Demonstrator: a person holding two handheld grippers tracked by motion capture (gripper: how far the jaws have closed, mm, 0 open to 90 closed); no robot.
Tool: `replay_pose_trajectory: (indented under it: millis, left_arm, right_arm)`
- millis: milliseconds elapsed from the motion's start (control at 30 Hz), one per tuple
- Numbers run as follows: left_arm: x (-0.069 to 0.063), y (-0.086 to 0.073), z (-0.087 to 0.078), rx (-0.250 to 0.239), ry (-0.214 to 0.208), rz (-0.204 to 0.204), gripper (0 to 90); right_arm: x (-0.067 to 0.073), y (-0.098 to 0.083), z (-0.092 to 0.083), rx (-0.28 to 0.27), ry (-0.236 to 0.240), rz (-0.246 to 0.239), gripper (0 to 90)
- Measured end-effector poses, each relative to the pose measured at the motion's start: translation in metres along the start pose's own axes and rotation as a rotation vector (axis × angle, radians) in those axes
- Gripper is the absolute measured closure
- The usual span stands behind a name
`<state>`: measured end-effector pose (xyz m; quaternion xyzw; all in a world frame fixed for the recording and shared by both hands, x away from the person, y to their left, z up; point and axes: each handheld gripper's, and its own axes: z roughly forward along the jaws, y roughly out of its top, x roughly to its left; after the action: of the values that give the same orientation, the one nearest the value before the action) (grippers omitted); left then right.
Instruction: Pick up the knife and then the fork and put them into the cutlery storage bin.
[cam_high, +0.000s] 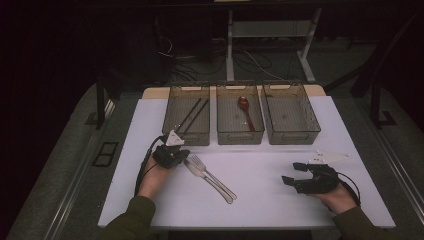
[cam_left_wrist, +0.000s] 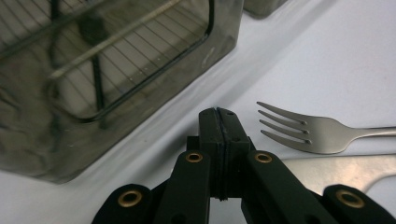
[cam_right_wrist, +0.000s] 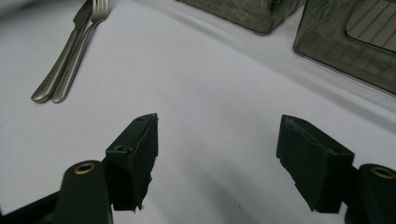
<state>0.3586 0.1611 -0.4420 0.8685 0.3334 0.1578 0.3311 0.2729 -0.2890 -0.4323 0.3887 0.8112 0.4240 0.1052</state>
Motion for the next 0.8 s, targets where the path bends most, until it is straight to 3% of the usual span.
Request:
replay_pose_trajectory:
  millis: [367,767,800]
  left_arm:
    - [-0.004,-0.003,-0.004,0.048,-0.058,0.01,89.3]
    - [-0.011,-0.016,-0.021,0.075,-0.119,0.044,89.3]
    - [-0.01,-0.016,-0.022,0.083,-0.122,0.062,89.3]
  right_arm:
    - [0.0,0.0,-0.001,-0.005,0.0,0.004,29.5]
    - [-0.001,0.0,-0.002,-0.006,0.0,0.01,29.6]
    - [-0.001,0.0,-0.002,-0.007,0.0,0.01,29.5]
